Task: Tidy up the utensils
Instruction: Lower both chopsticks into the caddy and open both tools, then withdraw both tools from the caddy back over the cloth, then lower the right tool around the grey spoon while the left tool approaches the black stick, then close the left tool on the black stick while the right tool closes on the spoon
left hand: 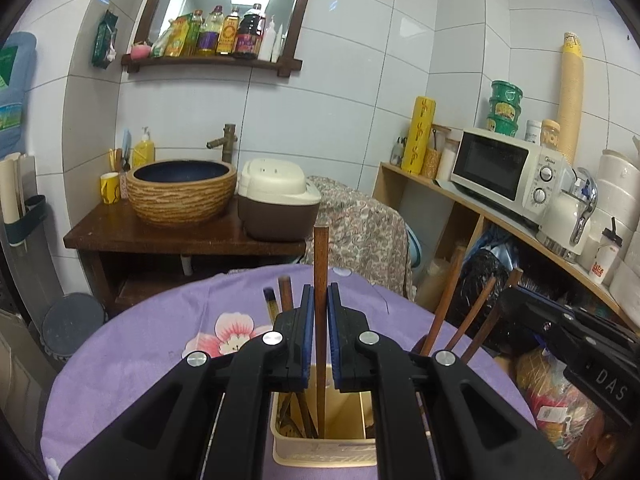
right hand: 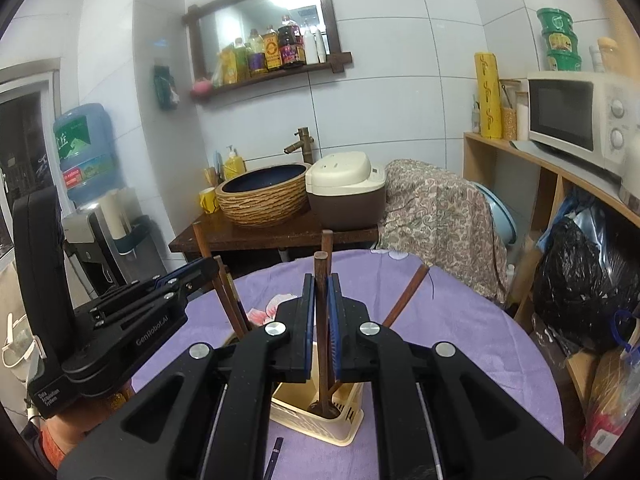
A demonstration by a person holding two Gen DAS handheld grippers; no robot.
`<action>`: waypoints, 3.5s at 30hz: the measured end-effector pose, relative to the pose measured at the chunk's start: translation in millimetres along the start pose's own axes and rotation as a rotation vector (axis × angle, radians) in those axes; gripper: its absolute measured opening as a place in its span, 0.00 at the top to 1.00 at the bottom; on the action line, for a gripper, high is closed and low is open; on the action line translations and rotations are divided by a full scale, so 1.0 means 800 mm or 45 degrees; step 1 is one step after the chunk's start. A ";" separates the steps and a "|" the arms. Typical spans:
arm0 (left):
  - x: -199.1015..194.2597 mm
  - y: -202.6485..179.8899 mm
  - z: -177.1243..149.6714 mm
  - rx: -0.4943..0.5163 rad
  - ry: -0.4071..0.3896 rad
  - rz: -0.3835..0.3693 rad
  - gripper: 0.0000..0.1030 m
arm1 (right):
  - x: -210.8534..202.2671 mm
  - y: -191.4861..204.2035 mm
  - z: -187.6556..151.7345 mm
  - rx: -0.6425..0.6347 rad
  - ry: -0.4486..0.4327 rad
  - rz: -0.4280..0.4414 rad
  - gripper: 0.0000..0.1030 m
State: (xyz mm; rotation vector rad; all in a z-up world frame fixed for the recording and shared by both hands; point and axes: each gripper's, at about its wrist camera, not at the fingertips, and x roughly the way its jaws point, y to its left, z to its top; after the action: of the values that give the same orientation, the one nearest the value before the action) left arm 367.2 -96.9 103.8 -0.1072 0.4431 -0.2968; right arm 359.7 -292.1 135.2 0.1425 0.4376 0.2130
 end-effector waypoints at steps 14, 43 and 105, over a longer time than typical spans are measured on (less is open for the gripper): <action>0.002 -0.004 -0.024 0.039 0.035 0.020 0.72 | 0.004 -0.005 -0.022 0.014 -0.032 -0.011 0.56; -0.117 0.095 -0.228 -0.050 0.302 0.356 0.23 | -0.005 0.065 -0.293 -0.077 0.562 -0.120 0.53; 0.047 -0.024 -0.241 0.184 0.644 0.219 0.59 | 0.017 -0.019 -0.299 -0.056 0.592 -0.182 0.64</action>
State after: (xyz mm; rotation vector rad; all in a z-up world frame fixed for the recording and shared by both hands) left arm 310.6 -134.3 -81.5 0.1514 0.9248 -0.1830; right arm 270.2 -281.9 -87.6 0.0160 0.9019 0.1132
